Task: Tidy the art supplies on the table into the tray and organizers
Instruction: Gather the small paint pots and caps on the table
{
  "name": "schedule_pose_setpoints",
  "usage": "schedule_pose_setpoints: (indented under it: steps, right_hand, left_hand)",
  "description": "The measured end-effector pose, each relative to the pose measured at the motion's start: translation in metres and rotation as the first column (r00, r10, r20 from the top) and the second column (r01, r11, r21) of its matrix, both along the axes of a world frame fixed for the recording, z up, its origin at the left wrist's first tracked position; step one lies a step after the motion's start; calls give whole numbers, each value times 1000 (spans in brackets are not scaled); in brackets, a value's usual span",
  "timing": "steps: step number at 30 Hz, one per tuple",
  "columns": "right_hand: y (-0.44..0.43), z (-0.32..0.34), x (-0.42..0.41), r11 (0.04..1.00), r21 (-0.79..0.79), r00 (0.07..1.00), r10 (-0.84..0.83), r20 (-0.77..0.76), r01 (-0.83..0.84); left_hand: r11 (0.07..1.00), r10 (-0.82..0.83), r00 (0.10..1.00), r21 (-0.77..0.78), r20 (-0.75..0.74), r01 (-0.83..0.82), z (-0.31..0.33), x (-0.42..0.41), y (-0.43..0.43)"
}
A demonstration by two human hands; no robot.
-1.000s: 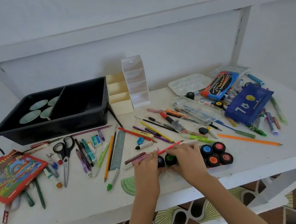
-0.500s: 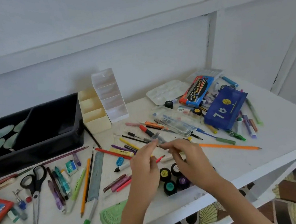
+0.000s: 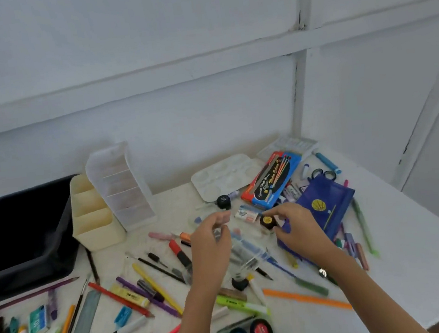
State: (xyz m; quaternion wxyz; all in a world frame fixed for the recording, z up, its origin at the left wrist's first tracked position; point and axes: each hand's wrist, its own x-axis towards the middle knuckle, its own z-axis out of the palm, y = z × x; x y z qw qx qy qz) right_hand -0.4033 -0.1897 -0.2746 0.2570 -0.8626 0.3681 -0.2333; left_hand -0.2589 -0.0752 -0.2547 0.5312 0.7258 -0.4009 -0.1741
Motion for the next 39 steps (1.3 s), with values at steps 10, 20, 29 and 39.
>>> schedule_pose_setpoints:
  steps: [10,20,29,39]
  right_hand:
    - [-44,-20,18,983,-6,944,174,-280,-183]
    - [-57,-11,24,990,2,987,140,82,-140]
    - [-51,-23,23,991,26,975,124,182,-131]
    - [17,3,36,977,170,878,31,478,-127]
  left_hand:
    - [983,67,980,158,188,-98,-14,19,-68]
    - [859,-80,831,461,551,-223,-31,47,-112]
    - [926,22,847,308,532,-218,-33,43,-105]
    - [986,157,963,-81,217,-142,1,29,-15]
